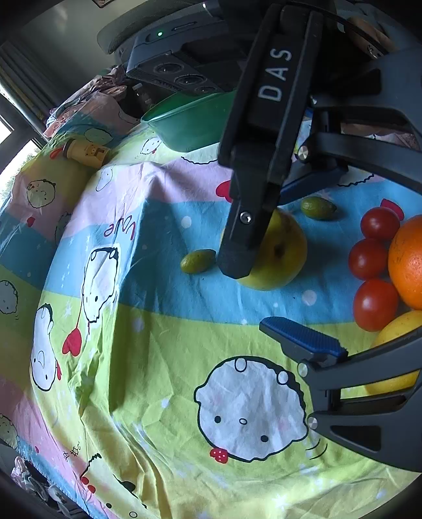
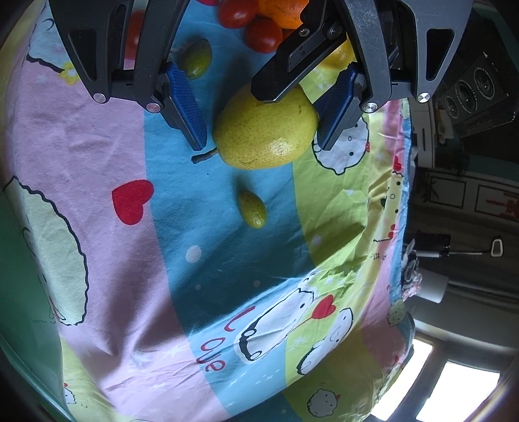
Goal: Organize fruits
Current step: 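Move the right tool to the yellow pear and close its fingers around it, then lift the yellow pear off the sheet with the right tool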
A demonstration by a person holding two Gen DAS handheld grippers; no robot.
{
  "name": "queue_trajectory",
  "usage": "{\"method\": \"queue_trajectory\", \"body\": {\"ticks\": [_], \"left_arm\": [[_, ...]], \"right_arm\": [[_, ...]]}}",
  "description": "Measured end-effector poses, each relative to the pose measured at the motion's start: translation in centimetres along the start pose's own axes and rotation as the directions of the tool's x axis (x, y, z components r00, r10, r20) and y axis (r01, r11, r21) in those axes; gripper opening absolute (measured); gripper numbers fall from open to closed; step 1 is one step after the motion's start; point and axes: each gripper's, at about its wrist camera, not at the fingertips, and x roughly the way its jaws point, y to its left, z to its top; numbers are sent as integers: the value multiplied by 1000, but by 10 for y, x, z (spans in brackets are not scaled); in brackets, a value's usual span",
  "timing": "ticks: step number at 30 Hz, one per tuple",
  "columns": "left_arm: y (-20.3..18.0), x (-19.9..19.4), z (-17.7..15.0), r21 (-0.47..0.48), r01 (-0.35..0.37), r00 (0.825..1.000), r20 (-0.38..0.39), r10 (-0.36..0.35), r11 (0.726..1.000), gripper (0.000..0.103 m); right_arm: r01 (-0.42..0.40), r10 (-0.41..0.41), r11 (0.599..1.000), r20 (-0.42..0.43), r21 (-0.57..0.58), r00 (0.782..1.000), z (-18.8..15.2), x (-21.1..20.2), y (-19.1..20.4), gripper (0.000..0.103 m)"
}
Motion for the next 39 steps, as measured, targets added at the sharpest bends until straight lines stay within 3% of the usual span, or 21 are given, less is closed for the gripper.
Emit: {"method": "queue_trajectory", "body": {"ticks": [21,28,39], "left_arm": [[-3,10,1,10,11,1000,-19,-11,1000,69],[-4,11,1,13,51,998,-32,-51,999,57],[-5,10,-1,22,53,998,-30,-52,998,56]], "right_arm": [[-18,18,1000,3,-14,1000,2,0,0,71],[-18,19,999,7,-27,1000,1,0,1,71],[-14,14,999,8,-39,1000,0,0,1,71]]}}
